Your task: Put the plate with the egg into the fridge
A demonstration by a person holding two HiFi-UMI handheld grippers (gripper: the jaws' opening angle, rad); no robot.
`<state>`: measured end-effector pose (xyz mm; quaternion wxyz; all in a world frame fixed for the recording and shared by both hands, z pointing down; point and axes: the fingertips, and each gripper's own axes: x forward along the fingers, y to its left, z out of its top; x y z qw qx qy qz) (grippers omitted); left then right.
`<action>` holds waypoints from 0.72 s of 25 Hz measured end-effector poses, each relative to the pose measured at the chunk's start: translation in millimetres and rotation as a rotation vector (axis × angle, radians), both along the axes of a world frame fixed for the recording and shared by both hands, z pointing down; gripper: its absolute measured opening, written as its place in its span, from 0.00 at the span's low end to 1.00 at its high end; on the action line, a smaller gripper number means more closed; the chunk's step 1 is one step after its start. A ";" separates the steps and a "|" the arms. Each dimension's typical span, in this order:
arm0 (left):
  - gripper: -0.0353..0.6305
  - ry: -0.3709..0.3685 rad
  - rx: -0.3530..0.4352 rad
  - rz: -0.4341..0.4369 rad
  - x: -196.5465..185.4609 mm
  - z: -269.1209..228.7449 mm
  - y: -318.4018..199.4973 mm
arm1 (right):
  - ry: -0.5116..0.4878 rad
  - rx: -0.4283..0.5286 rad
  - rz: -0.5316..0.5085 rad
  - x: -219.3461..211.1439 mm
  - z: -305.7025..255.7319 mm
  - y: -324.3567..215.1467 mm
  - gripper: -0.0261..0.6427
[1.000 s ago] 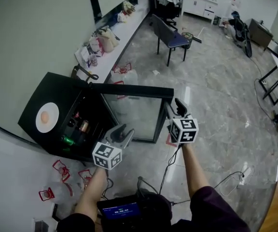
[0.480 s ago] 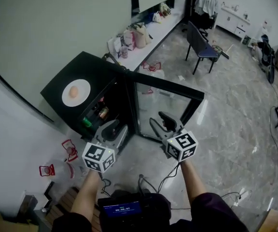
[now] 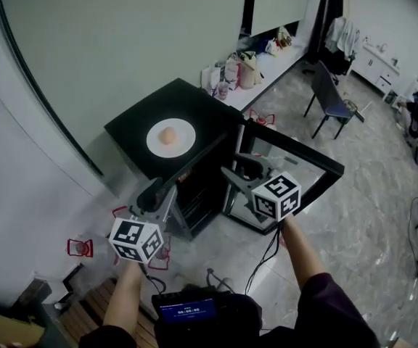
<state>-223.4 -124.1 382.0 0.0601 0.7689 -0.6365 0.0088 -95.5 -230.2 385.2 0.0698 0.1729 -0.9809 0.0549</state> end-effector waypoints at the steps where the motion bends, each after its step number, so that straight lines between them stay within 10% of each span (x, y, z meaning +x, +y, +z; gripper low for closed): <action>1: 0.28 0.038 0.002 -0.025 -16.4 -2.5 2.1 | 0.010 -0.042 -0.041 -14.5 -2.3 -0.5 0.32; 6: 0.28 0.255 -0.033 -0.088 -75.3 4.6 7.7 | 0.186 -0.097 -0.141 -71.5 -11.3 -33.7 0.33; 18: 0.35 0.459 -0.126 -0.126 -116.9 44.1 -19.2 | 0.668 -0.072 -0.284 -167.1 29.3 -110.5 0.38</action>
